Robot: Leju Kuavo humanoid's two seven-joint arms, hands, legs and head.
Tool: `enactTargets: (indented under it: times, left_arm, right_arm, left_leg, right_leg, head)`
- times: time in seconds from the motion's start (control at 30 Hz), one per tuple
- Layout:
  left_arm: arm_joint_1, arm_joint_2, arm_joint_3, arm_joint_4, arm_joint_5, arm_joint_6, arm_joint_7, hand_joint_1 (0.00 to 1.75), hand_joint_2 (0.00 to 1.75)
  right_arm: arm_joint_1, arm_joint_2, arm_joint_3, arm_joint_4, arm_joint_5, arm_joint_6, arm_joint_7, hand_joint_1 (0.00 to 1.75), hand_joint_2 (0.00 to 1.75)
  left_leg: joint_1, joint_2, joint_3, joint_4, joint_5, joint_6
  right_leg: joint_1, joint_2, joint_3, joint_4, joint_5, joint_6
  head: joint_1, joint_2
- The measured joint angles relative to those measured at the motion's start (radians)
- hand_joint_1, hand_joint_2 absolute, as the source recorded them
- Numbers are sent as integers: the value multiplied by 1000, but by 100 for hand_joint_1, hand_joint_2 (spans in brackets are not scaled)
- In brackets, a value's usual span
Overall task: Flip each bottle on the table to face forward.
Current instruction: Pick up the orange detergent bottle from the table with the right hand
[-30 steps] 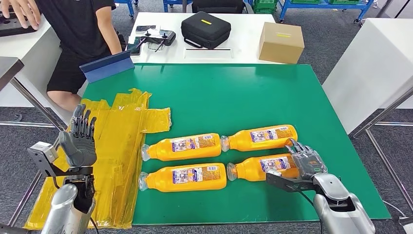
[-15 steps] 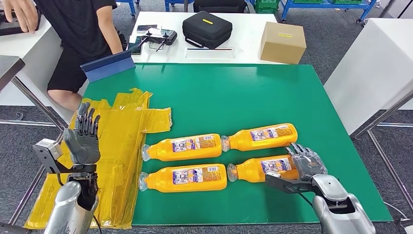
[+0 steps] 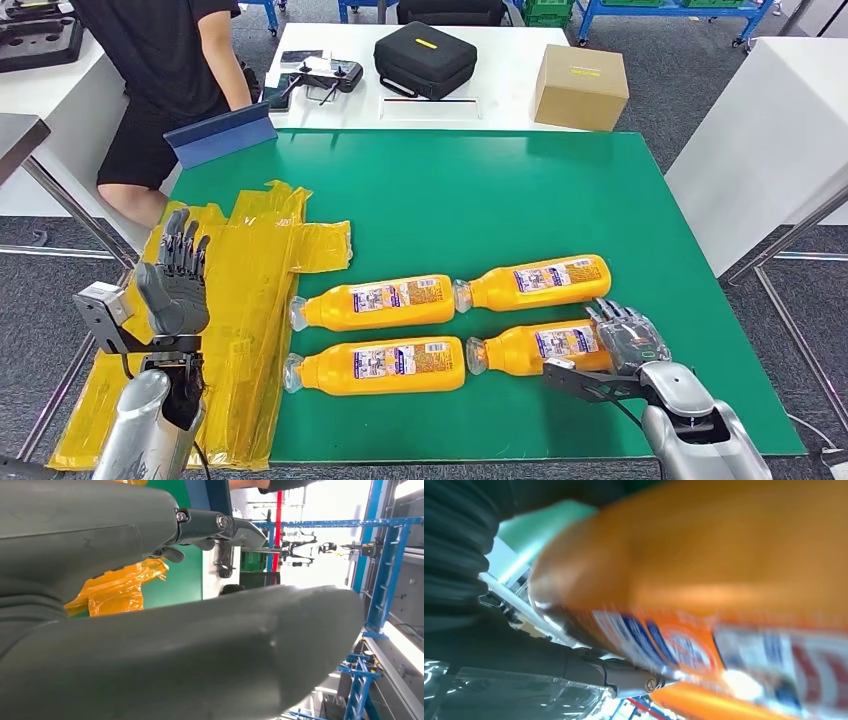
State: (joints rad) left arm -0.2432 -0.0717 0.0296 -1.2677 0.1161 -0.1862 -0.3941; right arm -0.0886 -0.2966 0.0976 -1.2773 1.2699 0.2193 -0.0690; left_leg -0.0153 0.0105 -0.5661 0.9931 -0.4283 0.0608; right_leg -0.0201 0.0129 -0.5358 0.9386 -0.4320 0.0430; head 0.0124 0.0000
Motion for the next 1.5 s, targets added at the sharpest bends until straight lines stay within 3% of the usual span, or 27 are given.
enactTargets:
  times: [0.8,1.3,1.5]
  left_arm:
    - [-6,-4,0,8,1,-2,0,0,0]
    - [52,-3,26,-43,3,9,-4,0,0]
    - [80,8,46,-77,9,10,-4,0,0]
  right_arm:
    - [11,5,-5,-8,-27,-3,9,175,175]
    - [58,-5,-93,-155,-253,14,-170,175,175]
    - [21,-29,-134,-207,-310,45,-215,175,175]
  left_leg:
    - [2,1,2,0,-1,-1]
    - [-1,-5,-12,0,4,0]
    - [-2,-7,-16,0,5,0]
  right_leg:
    - [1,0,3,-2,0,0]
    - [3,-5,4,1,1,1]
    - [1,-6,0,2,1,1]
  head:
    - [0,0]
    - [-1,0]
    - [-1,0]
